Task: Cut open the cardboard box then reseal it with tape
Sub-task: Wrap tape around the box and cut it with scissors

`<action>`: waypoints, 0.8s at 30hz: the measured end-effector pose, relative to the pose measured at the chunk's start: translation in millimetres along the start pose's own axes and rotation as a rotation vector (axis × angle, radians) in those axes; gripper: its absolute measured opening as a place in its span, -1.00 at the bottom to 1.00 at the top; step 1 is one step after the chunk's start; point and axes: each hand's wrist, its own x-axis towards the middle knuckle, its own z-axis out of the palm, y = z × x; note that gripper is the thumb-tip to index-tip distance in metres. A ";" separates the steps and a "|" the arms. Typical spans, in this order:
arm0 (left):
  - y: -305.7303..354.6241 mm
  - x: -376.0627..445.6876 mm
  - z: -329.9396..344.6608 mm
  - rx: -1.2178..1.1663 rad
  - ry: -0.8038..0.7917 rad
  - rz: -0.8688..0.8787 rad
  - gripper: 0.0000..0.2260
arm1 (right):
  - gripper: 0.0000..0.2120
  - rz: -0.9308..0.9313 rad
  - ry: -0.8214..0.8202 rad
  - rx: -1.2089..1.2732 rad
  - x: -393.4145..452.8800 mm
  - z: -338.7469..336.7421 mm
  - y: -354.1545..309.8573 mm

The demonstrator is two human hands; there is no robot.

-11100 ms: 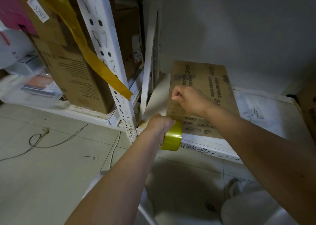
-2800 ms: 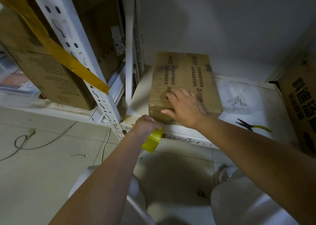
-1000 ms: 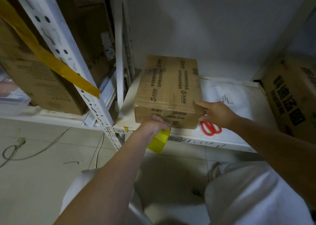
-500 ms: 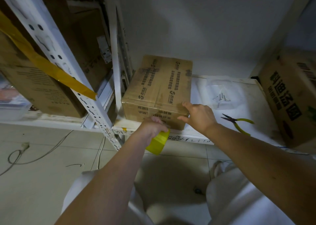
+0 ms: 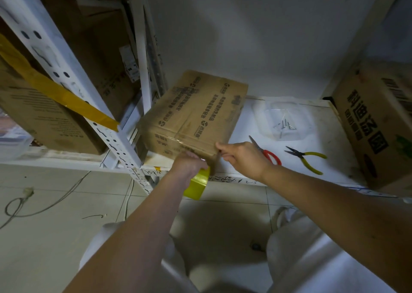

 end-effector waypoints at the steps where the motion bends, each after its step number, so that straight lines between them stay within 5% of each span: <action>1: -3.1 2.0 -4.3 -0.008 0.034 -0.010 -0.78 | -0.57 -0.011 -0.031 0.029 2.6 4.5 -8.6; 4: -12.6 4.1 -21.0 -0.018 0.119 -0.040 -0.74 | -0.55 -0.031 -0.077 0.070 12.8 8.2 -25.9; 11: -24.3 2.4 -39.9 -0.015 0.162 -0.094 -0.72 | -0.48 -0.161 -0.008 -0.410 47.2 -17.3 -29.2; 24: -18.7 1.3 -33.2 -0.032 0.100 -0.093 -0.66 | -0.48 -0.318 -0.072 -0.449 63.2 -13.5 -32.1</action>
